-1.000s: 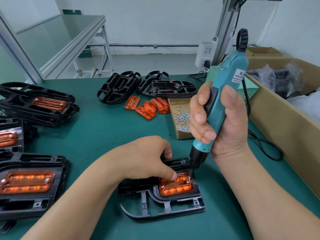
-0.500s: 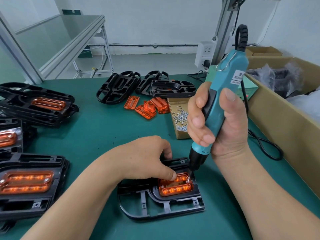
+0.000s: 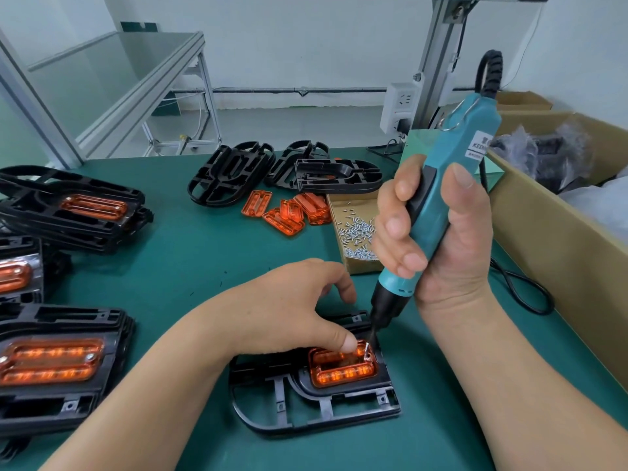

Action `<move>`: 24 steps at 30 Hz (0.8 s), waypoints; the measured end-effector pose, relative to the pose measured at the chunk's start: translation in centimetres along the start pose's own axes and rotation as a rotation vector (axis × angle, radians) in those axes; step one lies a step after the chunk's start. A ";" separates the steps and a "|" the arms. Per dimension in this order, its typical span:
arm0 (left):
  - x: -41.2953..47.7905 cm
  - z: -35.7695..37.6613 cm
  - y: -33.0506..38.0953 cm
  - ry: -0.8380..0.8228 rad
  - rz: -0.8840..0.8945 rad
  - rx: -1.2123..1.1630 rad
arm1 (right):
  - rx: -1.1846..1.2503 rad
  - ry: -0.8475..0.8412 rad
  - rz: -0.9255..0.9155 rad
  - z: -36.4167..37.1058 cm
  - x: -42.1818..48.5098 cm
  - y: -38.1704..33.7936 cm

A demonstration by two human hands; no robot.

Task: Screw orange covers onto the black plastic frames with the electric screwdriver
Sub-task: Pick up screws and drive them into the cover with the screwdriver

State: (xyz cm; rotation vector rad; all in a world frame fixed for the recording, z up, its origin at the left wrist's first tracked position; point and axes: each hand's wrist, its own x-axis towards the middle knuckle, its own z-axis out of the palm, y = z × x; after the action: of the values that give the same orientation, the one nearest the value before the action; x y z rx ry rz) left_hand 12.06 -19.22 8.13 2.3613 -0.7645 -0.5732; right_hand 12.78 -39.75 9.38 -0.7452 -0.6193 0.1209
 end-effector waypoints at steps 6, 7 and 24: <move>0.0 0.0 0.4 0.048 0.045 -0.052 | -0.055 0.091 -0.094 -0.2 0.1 -1.0; 0.0 0.1 0.5 0.054 0.053 -0.056 | -0.055 0.107 -0.110 -0.2 0.1 -1.1; 0.4 0.7 0.5 0.124 0.111 -0.267 | -0.091 0.310 -0.271 0.2 0.2 -1.6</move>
State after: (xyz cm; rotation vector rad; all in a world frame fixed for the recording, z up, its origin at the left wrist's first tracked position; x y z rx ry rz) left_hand 11.76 -20.12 7.83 2.0739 -0.7111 -0.4475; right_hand 12.64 -40.75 10.67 -0.7426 -0.4255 -0.2700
